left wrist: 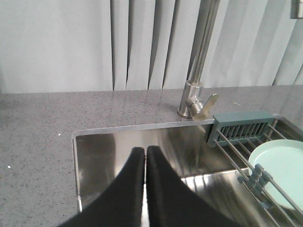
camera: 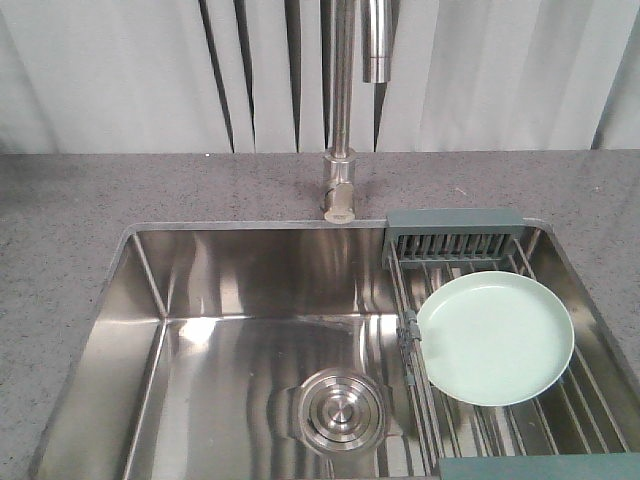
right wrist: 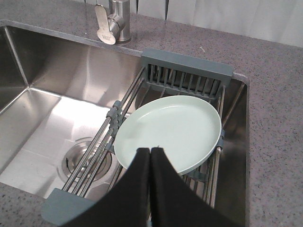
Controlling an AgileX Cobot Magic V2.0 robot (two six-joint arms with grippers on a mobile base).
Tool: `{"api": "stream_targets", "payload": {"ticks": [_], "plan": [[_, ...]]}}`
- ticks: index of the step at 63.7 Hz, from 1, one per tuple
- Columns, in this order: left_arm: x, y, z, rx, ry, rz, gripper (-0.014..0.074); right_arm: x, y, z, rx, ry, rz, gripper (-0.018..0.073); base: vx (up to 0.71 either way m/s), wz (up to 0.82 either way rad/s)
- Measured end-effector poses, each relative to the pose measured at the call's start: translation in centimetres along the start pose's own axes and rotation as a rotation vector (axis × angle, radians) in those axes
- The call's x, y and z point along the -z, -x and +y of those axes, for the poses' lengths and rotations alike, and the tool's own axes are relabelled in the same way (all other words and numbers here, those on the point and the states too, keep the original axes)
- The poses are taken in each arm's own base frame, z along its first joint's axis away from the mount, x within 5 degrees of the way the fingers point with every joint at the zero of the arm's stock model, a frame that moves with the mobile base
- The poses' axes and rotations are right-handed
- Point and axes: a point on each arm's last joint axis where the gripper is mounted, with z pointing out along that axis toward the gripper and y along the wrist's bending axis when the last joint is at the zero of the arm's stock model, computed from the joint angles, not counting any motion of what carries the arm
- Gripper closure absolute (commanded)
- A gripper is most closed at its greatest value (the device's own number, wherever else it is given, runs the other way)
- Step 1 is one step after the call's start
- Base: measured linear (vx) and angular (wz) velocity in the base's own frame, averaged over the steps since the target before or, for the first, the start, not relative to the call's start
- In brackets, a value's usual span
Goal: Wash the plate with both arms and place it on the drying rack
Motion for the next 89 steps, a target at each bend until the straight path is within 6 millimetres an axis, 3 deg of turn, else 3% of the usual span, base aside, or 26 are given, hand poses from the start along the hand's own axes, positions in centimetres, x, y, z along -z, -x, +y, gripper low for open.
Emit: {"api": "stream_targets", "payload": {"ticks": [7,14,22,33,40,42,47,67,76,89], "plan": [[-2.8,1.3,0.9,0.091,0.004,0.058,0.0603,0.1,-1.9,0.1,0.002,-0.003,-0.027,0.0564,0.00,0.00],[-6.9,2.8,1.9,0.229,-0.016,0.145,0.0603,-0.2,-3.0,0.2,0.002,-0.004,-0.026,0.0564,0.00,0.00],[-11.8,4.1,2.7,0.354,-0.103,0.227,0.0602,-0.3,-3.0,0.2,0.002,-0.008,-0.050,0.0564,0.00,0.00],[-18.3,3.9,2.6,0.498,-0.357,0.311,0.0602,-0.3,-2.9,0.2,0.002,-0.009,-0.061,0.0564,0.00,0.00],[-22.1,2.9,1.7,0.579,-0.449,0.350,0.0602,-0.3,-2.9,0.2,0.002,-0.009,-0.062,0.0564,0.00,0.00],[-24.0,1.9,0.6,0.592,-0.481,0.395,0.0602,-0.3,-2.9,0.2,0.002,-0.009,-0.062,0.0564,0.00,0.00],[-26.2,0.6,-0.7,0.595,-0.509,0.451,0.0602,-0.3,-2.9,0.2,0.002,-0.009,-0.062,0.0564,0.00,0.00],[-33.4,-4.2,-6.5,0.586,-0.605,0.605,0.0602,-0.3,-2.9,0.2,0.002,-0.009,-0.062,0.0564,0.00,0.00],[-36.3,-6.6,-7.3,0.607,-0.591,0.643,0.0602,-0.3,-2.9,0.2,0.002,-0.009,-0.062,0.0564,0.00,0.00],[-39.8,-8.4,-7.3,0.654,-0.556,0.656,0.0602,-0.3,-2.9,0.2,0.002,-0.009,-0.061,0.0564,0.00,0.00]]}}
